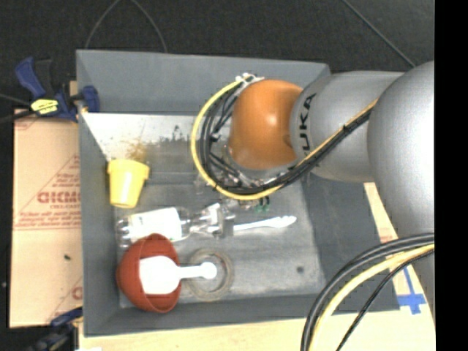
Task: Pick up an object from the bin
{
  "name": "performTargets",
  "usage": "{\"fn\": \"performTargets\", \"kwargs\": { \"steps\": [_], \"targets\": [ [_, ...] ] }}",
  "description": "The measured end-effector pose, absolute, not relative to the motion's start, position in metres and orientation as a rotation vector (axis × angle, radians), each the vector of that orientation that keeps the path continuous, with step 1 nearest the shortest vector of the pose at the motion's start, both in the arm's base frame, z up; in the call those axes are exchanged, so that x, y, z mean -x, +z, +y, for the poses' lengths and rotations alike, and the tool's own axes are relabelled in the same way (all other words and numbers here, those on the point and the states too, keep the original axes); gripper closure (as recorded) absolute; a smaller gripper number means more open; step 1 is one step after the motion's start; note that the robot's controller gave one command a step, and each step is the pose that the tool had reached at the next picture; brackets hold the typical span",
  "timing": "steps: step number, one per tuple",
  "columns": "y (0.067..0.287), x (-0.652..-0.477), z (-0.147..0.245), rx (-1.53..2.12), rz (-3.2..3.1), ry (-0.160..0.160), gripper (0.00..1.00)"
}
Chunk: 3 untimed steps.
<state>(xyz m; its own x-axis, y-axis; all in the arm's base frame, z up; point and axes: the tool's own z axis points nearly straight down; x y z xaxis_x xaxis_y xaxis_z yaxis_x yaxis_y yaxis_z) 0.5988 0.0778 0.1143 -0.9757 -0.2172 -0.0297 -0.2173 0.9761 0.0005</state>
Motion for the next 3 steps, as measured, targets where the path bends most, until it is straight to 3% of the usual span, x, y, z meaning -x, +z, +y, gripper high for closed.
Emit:
{"fn": "performTargets", "kwargs": {
  "steps": [1,2,3],
  "targets": [
    [0.101,-0.585,0.068,0.692,3.031,0.005,0.00],
    [0.070,-0.592,0.064,0.663,3.038,0.003,0.00],
    [0.096,-0.596,0.060,0.701,3.017,0.001,0.00]
  ]
}}
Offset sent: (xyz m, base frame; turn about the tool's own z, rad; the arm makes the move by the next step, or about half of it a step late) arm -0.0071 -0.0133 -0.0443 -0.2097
